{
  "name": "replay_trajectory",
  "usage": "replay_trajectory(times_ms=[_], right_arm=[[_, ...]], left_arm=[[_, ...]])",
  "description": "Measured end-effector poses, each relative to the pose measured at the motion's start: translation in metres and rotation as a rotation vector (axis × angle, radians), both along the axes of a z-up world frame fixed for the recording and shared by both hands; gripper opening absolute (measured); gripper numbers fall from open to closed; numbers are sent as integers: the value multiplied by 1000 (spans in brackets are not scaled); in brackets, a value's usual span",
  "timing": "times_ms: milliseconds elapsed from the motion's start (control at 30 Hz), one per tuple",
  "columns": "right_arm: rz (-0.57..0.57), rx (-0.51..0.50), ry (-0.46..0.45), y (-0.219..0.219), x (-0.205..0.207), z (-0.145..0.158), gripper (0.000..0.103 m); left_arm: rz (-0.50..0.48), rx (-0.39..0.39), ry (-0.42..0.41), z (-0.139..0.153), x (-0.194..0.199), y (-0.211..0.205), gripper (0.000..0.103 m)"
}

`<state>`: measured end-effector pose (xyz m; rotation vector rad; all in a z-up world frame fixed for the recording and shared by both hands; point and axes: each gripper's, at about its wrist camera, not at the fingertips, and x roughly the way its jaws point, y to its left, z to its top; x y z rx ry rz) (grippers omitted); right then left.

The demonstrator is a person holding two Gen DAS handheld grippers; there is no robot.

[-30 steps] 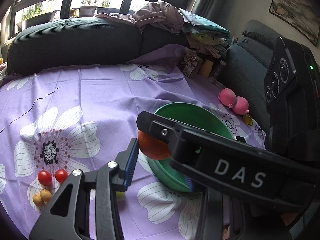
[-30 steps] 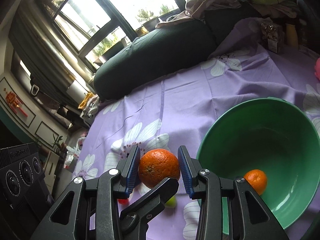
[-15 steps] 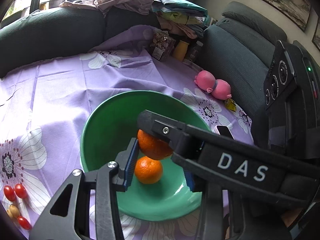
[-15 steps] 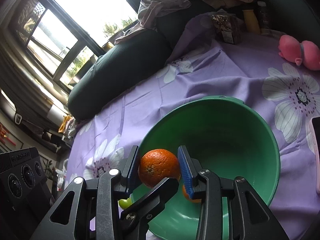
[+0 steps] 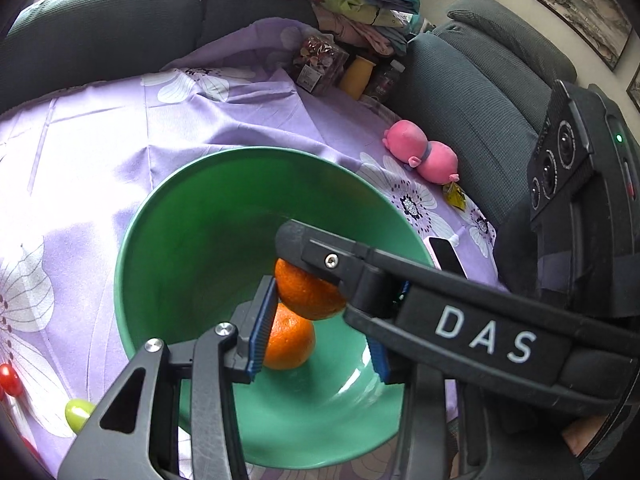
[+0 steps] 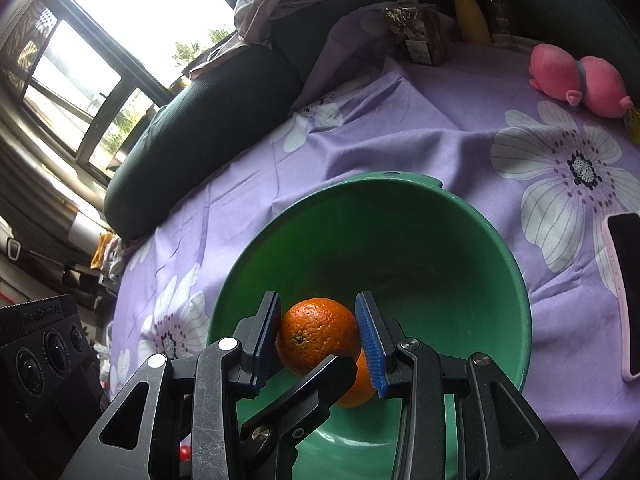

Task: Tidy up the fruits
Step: 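Carry the second orange with the right gripper over the green bowl, then open the right gripper to release the orange into the bowl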

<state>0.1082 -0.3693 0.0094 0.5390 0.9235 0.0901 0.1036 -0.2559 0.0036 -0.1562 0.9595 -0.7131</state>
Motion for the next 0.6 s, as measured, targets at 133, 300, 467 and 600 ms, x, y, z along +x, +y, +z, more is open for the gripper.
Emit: replay_trajectory(times_ms=[133, 300, 467, 600], right_arm=[[0, -12, 20, 1, 1, -3, 41], [-1, -14, 35, 1, 2, -4, 41], [-35, -21, 8, 1, -3, 7, 42], [-42, -46, -38, 6, -10, 20, 50]], left_arm=[[1, -7, 20, -4, 2, 0, 41], [5, -5, 35, -5, 3, 1, 41], [20, -63, 27, 9, -4, 17, 50], [90, -68, -24, 27, -15, 49, 59]])
